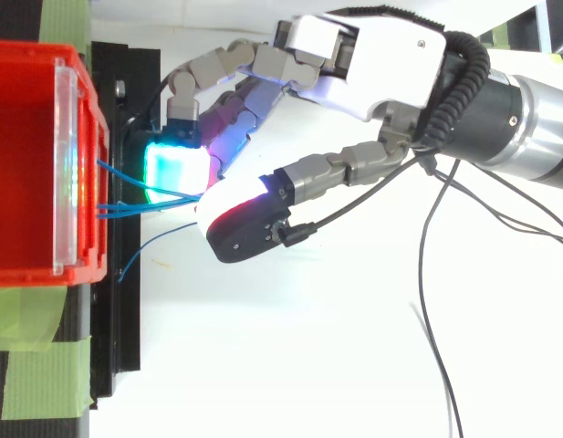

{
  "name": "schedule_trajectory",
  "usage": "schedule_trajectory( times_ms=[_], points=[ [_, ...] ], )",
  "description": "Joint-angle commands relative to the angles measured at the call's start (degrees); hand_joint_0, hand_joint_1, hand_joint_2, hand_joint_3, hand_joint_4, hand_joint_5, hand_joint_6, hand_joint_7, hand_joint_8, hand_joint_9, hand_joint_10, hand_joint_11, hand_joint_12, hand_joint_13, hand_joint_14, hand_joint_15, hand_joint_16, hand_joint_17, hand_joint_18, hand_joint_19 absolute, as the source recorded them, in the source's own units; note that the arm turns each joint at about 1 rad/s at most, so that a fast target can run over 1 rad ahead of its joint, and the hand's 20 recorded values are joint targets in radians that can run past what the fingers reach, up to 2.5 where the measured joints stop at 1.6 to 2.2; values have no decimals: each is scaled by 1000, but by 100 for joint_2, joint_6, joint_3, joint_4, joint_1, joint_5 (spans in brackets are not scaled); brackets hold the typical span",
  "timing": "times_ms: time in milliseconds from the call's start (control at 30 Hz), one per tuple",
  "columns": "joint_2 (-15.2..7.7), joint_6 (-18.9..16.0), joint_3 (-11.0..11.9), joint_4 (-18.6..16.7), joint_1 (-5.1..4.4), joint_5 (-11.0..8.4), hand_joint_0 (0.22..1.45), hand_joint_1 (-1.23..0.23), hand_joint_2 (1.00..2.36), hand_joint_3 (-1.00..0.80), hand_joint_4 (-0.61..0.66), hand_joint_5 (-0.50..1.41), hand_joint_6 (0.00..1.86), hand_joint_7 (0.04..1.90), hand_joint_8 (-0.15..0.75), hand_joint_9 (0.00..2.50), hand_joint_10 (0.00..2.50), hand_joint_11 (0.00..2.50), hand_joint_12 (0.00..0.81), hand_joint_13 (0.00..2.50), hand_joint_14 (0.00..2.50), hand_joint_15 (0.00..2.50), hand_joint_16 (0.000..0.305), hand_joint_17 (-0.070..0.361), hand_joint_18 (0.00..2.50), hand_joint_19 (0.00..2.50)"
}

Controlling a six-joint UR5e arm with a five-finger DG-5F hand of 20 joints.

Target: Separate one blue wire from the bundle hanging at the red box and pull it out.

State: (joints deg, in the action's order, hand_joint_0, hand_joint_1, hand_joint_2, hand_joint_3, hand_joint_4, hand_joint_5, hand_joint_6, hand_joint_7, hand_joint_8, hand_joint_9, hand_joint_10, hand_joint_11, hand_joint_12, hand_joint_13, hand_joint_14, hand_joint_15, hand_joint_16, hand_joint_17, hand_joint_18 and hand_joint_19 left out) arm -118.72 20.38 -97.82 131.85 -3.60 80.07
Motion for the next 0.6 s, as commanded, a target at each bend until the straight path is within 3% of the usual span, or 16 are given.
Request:
schedule_trajectory(
  times_ms=[0,567],
  points=[
    [-2,1,0,34,0,0,600,-816,1025,-68,-40,-90,781,984,378,1203,20,619,451,894,14,406,49,110,840,358],
    [-2,19,0,34,-9,9,600,-804,1025,-70,-11,-91,785,993,387,1294,19,744,454,970,16,474,49,111,868,375]
  ],
)
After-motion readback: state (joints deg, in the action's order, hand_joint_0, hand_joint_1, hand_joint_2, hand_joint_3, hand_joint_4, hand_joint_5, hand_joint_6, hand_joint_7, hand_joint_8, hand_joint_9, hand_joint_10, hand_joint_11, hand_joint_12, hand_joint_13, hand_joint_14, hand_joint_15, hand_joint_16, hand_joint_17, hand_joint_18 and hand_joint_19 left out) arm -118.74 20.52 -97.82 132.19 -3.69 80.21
